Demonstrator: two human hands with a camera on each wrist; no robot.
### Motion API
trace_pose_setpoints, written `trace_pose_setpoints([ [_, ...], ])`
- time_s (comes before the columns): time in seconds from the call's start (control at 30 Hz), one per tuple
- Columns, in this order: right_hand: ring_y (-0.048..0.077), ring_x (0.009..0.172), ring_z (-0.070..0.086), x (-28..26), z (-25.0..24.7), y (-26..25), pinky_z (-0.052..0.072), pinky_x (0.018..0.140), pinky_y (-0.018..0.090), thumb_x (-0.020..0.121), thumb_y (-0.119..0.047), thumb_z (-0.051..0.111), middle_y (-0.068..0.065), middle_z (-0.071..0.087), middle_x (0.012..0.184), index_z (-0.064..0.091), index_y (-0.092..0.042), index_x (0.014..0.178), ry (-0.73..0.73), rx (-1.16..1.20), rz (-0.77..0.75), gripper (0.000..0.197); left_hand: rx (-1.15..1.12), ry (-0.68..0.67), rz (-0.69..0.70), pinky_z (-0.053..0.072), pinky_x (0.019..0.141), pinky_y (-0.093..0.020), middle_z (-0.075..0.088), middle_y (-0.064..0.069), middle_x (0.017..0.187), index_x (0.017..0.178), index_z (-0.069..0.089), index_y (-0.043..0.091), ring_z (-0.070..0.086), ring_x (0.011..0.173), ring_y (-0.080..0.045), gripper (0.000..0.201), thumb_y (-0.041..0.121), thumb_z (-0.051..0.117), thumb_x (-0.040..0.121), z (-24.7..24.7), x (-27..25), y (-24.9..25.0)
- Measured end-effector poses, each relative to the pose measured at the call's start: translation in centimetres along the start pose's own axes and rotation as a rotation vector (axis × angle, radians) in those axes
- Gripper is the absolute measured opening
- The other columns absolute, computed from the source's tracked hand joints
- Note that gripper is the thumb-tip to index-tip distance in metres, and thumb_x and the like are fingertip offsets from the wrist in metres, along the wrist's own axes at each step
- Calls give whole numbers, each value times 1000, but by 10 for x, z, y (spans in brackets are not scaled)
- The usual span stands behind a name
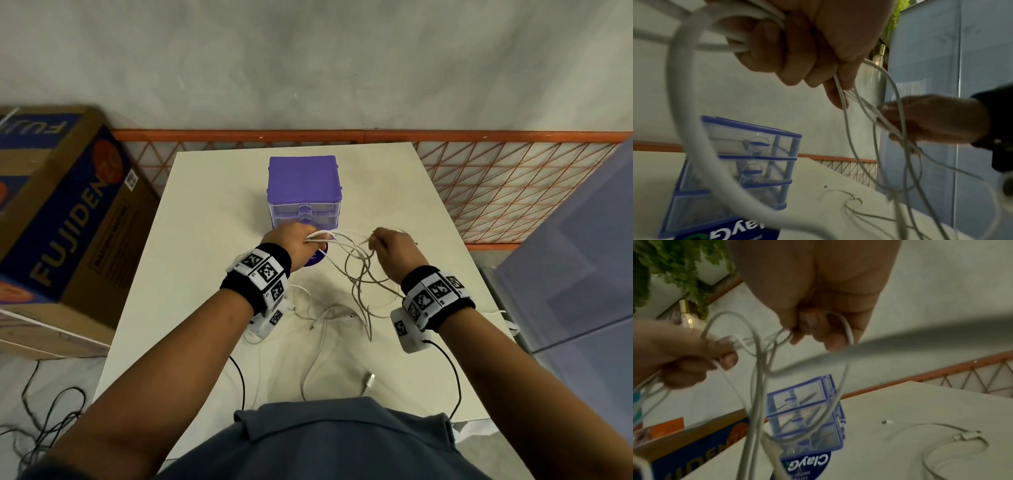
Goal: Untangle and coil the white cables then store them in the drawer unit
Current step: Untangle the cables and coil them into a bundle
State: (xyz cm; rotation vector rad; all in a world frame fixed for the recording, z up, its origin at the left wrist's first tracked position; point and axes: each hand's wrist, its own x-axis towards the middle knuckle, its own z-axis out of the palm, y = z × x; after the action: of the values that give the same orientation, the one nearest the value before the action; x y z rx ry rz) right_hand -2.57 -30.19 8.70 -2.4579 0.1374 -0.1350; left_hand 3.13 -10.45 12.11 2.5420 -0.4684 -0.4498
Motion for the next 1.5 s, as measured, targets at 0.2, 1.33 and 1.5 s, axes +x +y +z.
trace_pose_setpoints([
  [0.2, 12, 44, 33, 14, -20, 7, 30, 40, 16, 90, -14, 34, -2, 38, 60, 44, -21, 63, 489, 739, 368, 30, 217, -95, -131, 47, 90, -33, 64, -4, 116, 105, 65, 20, 57, 107, -27, 34, 41, 41, 93, 5, 2, -14],
  [1.33, 3, 41, 52, 7, 5, -5, 48, 50, 18, 87, 4, 47, 1, 53, 52, 57, -12, 66, 40, 853, 255, 28, -292, -27, 11, 38, 65, -25, 58, -5, 83, 84, 70, 16, 50, 81, -18, 21, 31, 56, 90, -6, -2, -5],
  [1.5, 4, 31, 30, 4, -10, 0, 24, 33, 12, 83, 5, 53, -5, 60, 43, 58, -12, 68, -107, 788, 249, 24, -347, -17, 9, 32, 56, -20, 45, 7, 57, 91, 70, 5, 41, 57, -9, 23, 25, 61, 88, -7, -2, -8],
])
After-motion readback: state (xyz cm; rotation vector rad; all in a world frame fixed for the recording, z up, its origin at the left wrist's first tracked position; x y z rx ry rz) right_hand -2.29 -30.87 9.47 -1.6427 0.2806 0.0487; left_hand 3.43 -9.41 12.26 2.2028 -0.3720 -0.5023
